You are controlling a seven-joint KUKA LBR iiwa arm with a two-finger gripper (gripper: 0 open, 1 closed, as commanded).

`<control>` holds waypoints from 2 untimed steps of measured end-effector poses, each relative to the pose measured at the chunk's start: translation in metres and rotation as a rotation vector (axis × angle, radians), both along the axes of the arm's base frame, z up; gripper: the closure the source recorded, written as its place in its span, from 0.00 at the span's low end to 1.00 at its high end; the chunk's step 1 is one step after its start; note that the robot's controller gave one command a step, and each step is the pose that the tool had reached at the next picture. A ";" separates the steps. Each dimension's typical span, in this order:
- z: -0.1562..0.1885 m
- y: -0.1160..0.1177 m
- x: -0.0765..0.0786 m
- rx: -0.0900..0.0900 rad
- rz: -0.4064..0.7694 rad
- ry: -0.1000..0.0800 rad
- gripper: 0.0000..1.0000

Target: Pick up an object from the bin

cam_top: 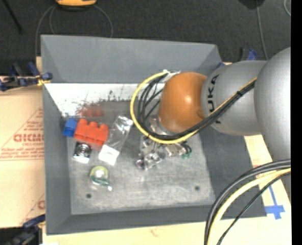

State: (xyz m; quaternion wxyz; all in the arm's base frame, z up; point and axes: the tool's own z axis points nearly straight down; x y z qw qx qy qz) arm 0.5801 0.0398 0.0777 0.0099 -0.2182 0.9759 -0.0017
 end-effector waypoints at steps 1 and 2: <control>0.096 -0.003 -0.002 -0.002 -0.014 0.008 1.00; 0.177 0.009 -0.005 -0.001 0.014 0.007 1.00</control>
Offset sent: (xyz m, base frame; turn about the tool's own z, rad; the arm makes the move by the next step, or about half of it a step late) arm -0.0052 -0.0011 0.0902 0.0085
